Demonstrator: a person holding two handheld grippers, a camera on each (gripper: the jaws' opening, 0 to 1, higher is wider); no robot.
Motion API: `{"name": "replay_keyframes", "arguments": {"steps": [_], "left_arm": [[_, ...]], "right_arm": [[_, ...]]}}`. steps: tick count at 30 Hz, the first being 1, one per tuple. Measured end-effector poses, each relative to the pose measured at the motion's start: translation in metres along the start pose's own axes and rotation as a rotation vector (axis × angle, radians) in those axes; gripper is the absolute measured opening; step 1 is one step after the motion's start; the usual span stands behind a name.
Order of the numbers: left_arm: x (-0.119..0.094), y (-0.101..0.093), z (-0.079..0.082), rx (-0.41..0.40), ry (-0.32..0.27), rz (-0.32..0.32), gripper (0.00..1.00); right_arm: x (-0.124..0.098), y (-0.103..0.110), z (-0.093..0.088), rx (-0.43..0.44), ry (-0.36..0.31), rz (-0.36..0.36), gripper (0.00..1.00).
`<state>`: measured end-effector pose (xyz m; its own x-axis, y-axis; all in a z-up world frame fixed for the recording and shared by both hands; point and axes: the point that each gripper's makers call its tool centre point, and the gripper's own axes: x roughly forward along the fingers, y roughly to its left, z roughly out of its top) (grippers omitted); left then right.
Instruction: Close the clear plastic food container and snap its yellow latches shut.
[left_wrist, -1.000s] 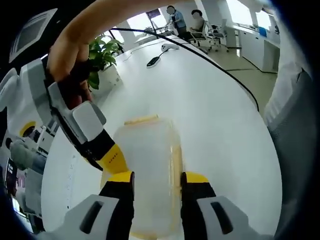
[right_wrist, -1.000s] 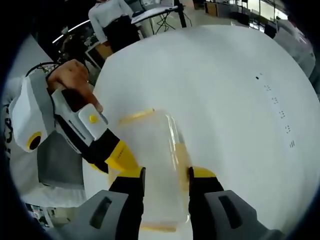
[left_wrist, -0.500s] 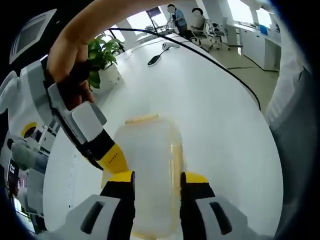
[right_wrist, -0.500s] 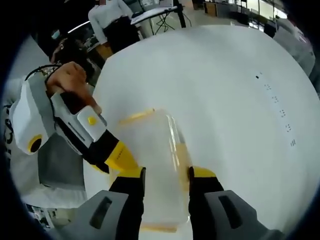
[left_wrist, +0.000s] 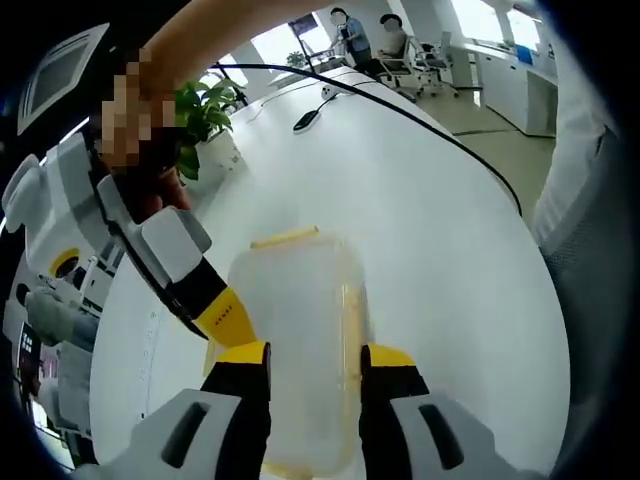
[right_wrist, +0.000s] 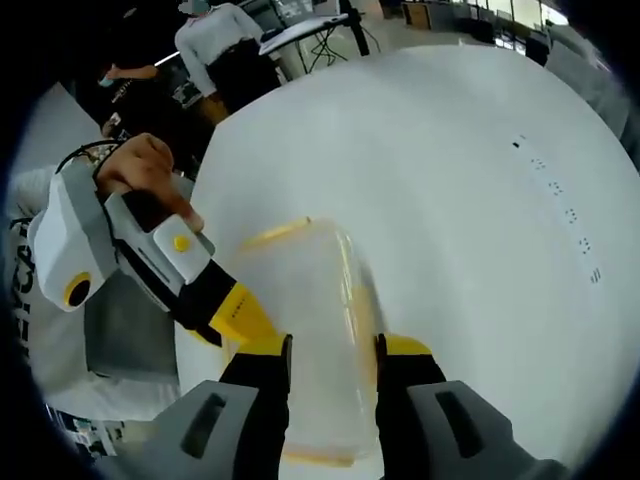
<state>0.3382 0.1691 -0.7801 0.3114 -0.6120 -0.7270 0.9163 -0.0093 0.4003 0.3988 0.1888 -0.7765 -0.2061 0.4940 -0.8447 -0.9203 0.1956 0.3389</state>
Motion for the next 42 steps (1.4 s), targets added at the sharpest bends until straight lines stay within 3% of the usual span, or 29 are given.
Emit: {"name": "replay_keyframes", "arguments": {"steps": [17,23,34,39,42], "left_arm": [[-0.001,-0.002,0.0,0.003,0.0,0.003,0.29],[-0.004,0.0,0.003,-0.06,-0.025,-0.014,0.29],[-0.012,0.003,-0.001,-0.095,-0.012,-0.007,0.3],[-0.021,0.008,-0.003,-0.149,-0.018,-0.001,0.39],[-0.025,0.014,-0.008,-0.137,-0.007,0.022,0.42]], "right_arm": [[-0.002,0.001,-0.01,-0.042,-0.027,-0.007,0.31],[-0.003,0.003,-0.01,-0.082,-0.051,-0.027,0.31],[-0.006,0.002,-0.011,-0.113,-0.048,-0.08,0.34],[-0.01,0.005,-0.008,-0.109,-0.072,-0.092,0.35],[-0.015,0.008,-0.007,-0.11,-0.094,-0.096,0.36]]}}
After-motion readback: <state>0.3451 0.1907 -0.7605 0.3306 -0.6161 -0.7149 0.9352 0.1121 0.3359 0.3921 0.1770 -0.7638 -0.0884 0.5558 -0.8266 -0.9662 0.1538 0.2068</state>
